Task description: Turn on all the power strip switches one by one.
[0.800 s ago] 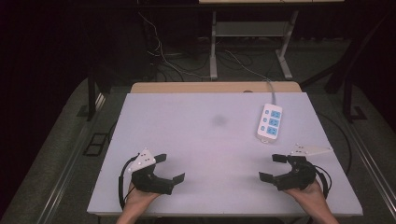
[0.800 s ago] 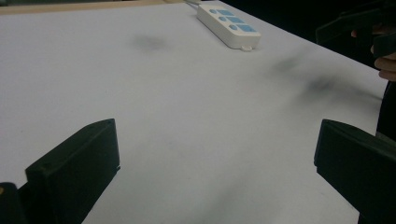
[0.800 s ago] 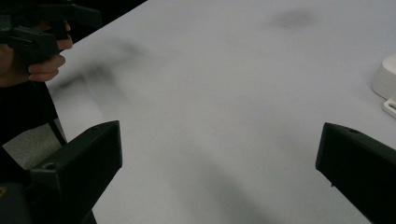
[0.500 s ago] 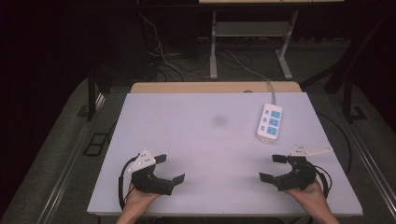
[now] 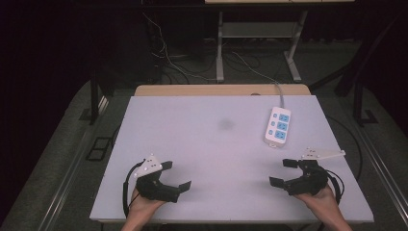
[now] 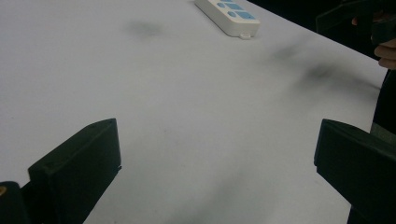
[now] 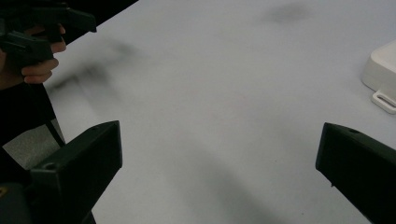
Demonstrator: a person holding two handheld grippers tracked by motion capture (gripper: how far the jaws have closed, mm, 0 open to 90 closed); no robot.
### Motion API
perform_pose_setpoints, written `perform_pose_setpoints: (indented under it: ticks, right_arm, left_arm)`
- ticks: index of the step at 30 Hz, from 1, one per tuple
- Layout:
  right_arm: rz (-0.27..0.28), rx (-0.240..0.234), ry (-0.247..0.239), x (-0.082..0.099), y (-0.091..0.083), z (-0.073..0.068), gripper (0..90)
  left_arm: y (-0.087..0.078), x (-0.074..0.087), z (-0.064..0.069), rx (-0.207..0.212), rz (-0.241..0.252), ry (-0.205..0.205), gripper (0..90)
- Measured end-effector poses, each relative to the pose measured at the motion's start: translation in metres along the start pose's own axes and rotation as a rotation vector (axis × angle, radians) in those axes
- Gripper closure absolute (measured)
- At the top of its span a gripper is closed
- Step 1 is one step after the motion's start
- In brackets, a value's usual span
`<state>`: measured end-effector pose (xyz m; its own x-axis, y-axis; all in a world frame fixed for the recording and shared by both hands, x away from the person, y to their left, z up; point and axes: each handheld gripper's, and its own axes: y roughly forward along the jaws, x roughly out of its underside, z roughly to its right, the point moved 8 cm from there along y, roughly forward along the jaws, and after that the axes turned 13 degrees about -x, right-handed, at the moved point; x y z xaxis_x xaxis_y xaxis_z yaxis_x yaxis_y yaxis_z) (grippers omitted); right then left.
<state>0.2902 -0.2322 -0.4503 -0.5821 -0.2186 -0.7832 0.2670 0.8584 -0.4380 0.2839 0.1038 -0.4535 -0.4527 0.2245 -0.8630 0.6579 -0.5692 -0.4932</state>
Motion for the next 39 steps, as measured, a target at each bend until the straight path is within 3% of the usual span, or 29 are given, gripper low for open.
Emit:
perform_pose_setpoints:
  ticks: [16,39]
  right_arm:
    - [-0.046,0.008,0.001,-0.005,-0.001,0.001,0.6]
    - [-0.095,0.015,-0.021,-0.043,-0.005,0.009,0.6]
  left_arm:
    - [-0.004,0.000,-0.005,0.005,-0.025,-0.019,0.0]
    - [-0.003,0.003,-0.006,0.005,-0.041,-0.031,0.0]
